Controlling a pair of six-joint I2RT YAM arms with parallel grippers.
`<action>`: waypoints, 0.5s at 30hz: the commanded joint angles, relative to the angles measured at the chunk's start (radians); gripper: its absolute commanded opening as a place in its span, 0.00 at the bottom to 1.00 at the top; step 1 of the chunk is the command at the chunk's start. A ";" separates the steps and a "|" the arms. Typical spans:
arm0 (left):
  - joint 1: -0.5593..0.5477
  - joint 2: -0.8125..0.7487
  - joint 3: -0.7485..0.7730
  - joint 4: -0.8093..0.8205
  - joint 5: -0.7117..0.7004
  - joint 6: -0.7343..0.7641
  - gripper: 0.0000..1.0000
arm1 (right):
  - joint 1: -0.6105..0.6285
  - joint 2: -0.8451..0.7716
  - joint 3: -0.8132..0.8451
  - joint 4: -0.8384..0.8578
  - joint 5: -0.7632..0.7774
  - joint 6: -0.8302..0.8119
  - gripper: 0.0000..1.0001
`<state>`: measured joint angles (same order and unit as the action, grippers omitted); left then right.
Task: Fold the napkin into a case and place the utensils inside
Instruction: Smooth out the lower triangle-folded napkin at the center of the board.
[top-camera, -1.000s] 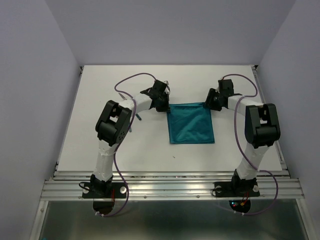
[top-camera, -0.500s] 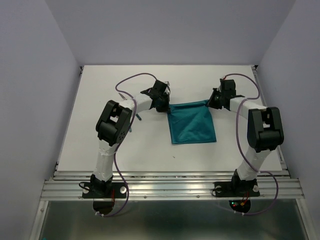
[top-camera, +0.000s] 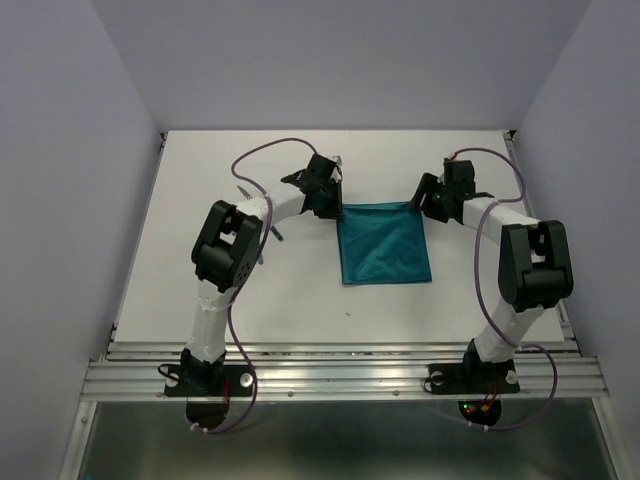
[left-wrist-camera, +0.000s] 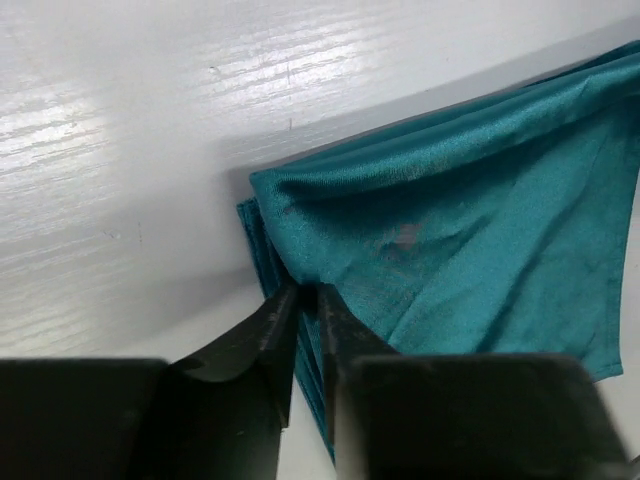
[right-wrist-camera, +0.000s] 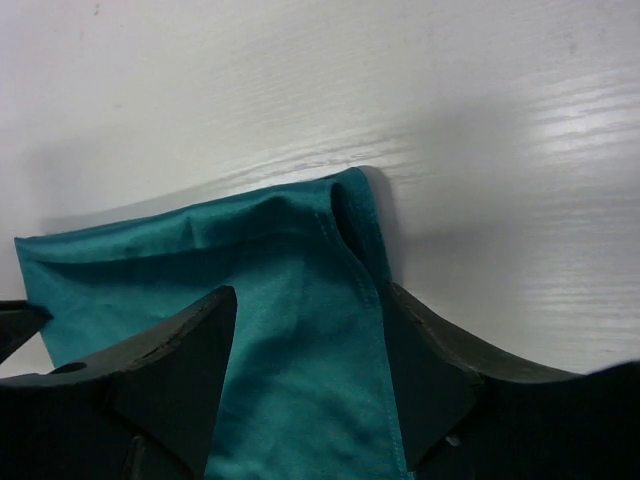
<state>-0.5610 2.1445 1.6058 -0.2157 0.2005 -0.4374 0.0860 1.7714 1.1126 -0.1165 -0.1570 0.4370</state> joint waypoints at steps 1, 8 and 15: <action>0.004 -0.026 0.028 -0.021 -0.032 0.016 0.36 | -0.005 -0.015 0.059 -0.028 0.125 -0.017 0.66; 0.004 -0.086 0.049 -0.053 -0.091 0.023 0.45 | -0.005 -0.064 0.075 -0.043 0.113 -0.009 0.51; 0.004 -0.058 0.088 -0.054 -0.078 0.014 0.31 | 0.018 0.002 0.121 -0.054 0.085 0.006 0.19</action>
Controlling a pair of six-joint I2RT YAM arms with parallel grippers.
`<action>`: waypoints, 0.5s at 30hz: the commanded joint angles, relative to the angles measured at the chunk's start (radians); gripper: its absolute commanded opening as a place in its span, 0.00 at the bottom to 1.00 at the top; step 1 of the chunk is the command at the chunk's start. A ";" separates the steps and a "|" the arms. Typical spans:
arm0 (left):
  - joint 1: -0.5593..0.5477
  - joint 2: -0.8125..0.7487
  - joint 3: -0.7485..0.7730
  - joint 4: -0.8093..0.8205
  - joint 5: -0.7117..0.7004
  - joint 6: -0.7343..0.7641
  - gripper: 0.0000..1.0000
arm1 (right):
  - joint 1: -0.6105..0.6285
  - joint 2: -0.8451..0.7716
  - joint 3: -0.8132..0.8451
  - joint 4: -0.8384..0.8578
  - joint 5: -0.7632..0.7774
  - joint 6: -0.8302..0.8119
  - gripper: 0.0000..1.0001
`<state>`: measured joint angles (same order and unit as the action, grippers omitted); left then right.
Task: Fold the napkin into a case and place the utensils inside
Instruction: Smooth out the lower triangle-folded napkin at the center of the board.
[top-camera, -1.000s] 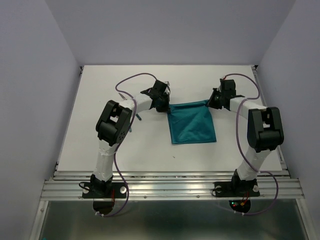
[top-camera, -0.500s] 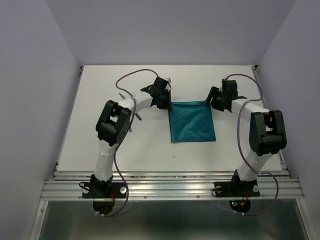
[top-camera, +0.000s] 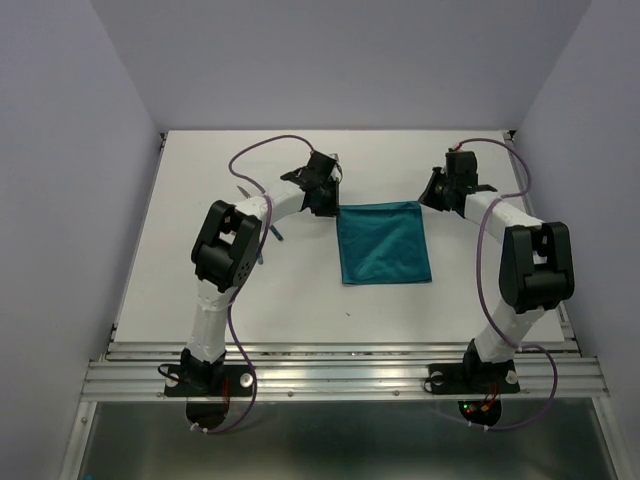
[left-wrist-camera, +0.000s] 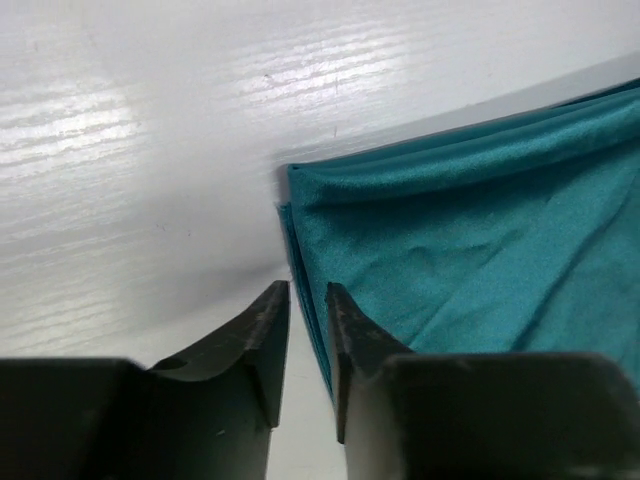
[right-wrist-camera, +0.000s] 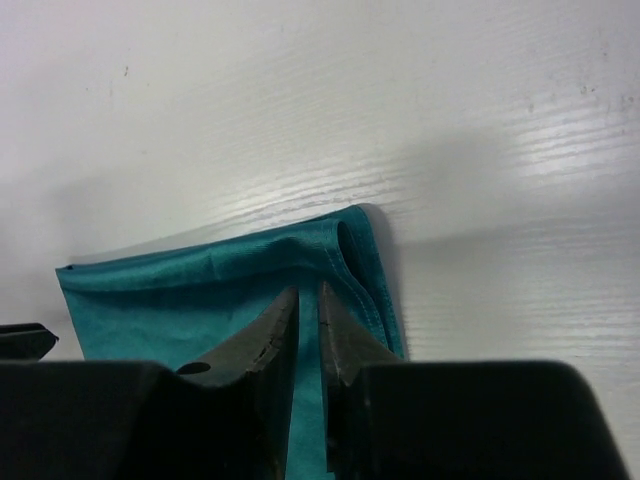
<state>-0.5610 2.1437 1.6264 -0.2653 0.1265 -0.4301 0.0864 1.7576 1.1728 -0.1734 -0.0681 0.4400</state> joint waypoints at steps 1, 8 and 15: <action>0.004 -0.051 0.072 -0.006 -0.001 0.005 0.20 | 0.018 0.025 0.071 0.003 -0.004 0.005 0.17; 0.004 0.011 0.134 0.011 0.019 -0.010 0.00 | 0.018 0.120 0.155 -0.008 0.024 0.005 0.14; 0.004 0.130 0.223 -0.020 0.010 -0.006 0.00 | 0.018 0.258 0.226 -0.020 0.116 0.002 0.13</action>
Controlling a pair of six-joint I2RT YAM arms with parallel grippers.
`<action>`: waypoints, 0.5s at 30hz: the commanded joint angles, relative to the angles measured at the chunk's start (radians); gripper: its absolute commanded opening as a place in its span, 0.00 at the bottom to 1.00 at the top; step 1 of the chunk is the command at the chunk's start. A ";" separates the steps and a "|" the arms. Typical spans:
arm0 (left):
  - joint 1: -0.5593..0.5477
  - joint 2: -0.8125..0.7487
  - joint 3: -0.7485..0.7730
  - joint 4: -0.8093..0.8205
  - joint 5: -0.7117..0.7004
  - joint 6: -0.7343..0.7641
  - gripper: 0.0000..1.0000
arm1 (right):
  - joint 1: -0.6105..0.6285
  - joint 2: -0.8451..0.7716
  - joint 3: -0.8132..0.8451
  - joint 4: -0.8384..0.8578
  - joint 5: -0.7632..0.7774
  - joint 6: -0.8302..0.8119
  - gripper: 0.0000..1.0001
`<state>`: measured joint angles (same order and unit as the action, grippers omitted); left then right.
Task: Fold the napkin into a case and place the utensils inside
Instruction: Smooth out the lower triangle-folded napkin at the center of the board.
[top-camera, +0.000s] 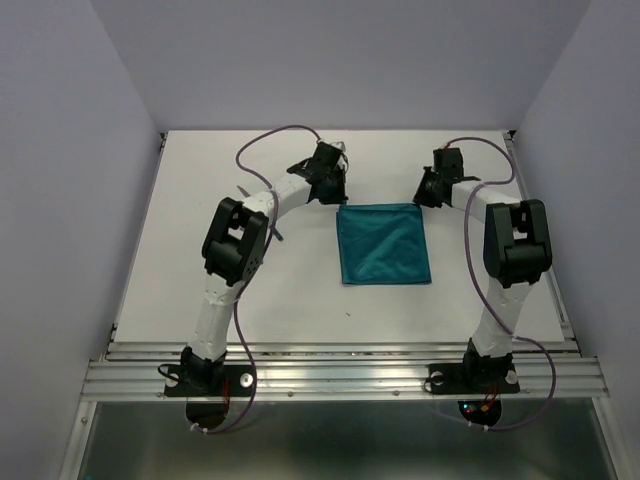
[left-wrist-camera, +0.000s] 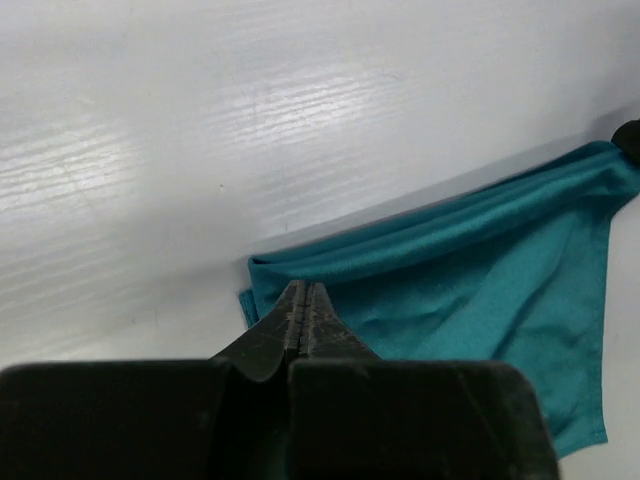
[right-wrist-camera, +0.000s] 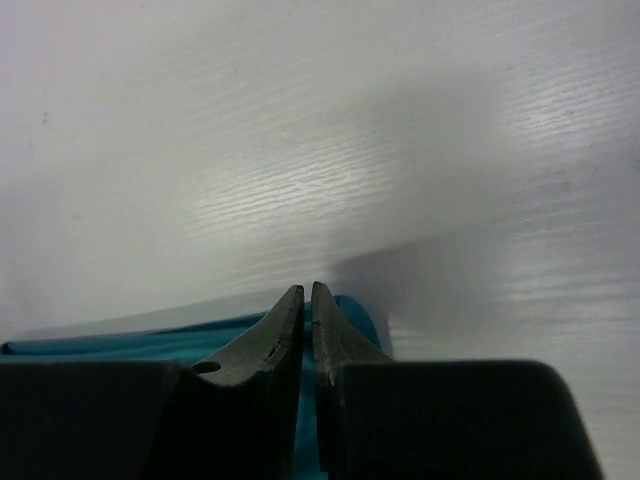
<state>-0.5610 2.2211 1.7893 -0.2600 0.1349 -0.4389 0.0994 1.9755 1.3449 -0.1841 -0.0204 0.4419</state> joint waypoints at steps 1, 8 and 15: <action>0.004 0.061 0.067 -0.028 0.002 0.003 0.00 | 0.005 0.051 0.059 -0.011 0.073 0.000 0.13; 0.004 0.078 0.073 -0.039 -0.014 0.011 0.00 | 0.005 0.028 0.063 -0.026 0.063 -0.008 0.13; 0.004 -0.011 0.059 -0.045 -0.043 0.014 0.00 | 0.005 -0.139 -0.010 -0.026 0.080 0.000 0.13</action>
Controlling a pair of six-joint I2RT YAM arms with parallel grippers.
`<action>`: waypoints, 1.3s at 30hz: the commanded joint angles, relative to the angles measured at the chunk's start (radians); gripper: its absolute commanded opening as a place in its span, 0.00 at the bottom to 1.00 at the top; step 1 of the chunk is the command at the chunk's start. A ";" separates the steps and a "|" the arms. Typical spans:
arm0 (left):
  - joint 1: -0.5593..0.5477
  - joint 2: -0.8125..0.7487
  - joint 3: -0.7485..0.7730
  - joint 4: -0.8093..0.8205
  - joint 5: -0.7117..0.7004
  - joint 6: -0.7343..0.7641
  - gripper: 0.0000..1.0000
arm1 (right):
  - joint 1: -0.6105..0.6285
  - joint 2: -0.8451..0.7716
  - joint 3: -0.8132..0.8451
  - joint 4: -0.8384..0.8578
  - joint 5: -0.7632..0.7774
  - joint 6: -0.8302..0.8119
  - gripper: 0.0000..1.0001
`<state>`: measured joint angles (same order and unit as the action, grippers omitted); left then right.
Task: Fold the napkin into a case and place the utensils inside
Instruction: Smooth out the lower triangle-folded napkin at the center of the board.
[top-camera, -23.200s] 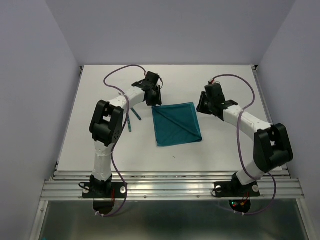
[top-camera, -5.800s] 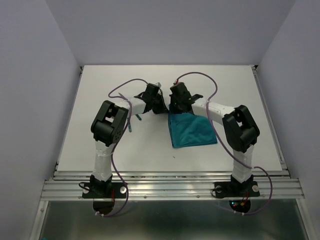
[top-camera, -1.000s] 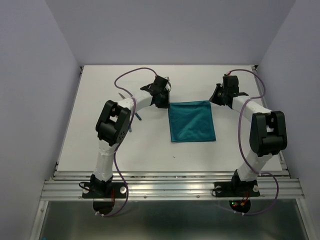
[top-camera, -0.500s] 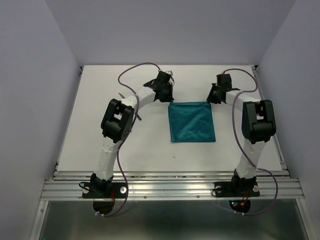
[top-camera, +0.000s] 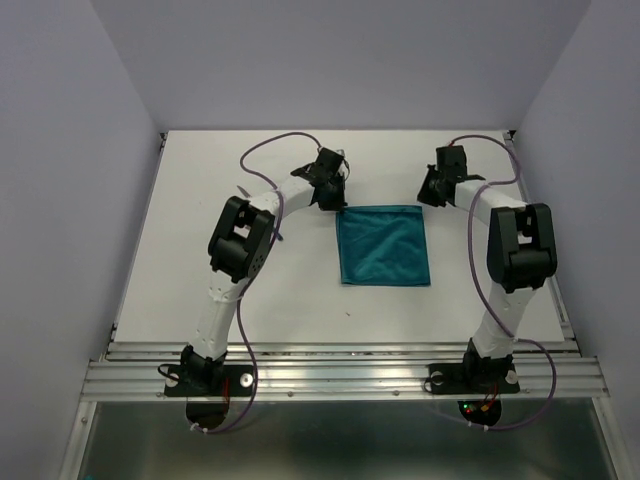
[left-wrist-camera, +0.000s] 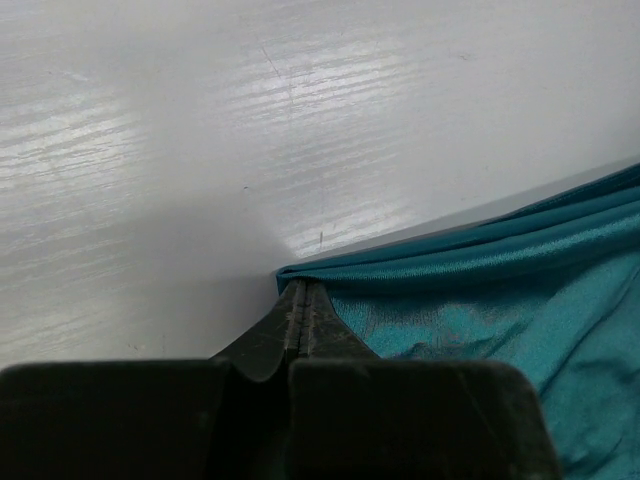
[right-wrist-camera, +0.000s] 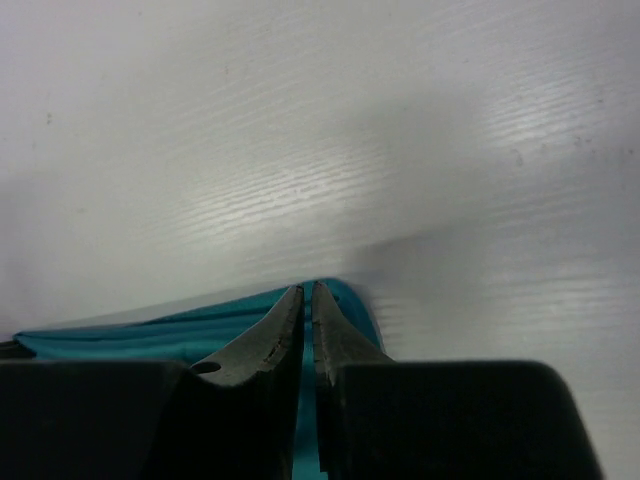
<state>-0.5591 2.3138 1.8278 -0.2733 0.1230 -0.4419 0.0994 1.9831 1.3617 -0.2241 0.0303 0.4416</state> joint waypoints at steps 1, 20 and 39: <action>0.002 -0.117 0.011 -0.030 -0.034 0.016 0.00 | 0.005 -0.161 -0.042 0.015 0.025 0.002 0.13; -0.048 -0.342 -0.326 0.029 -0.040 -0.086 0.38 | 0.069 -0.380 -0.300 0.005 -0.104 0.034 0.17; -0.185 -0.620 -0.774 0.154 0.066 -0.254 0.52 | 0.321 -0.487 -0.440 -0.040 0.051 0.097 0.21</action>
<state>-0.7094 1.7058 1.0950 -0.1722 0.1684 -0.6285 0.4248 1.5280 0.9077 -0.2554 -0.0143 0.5400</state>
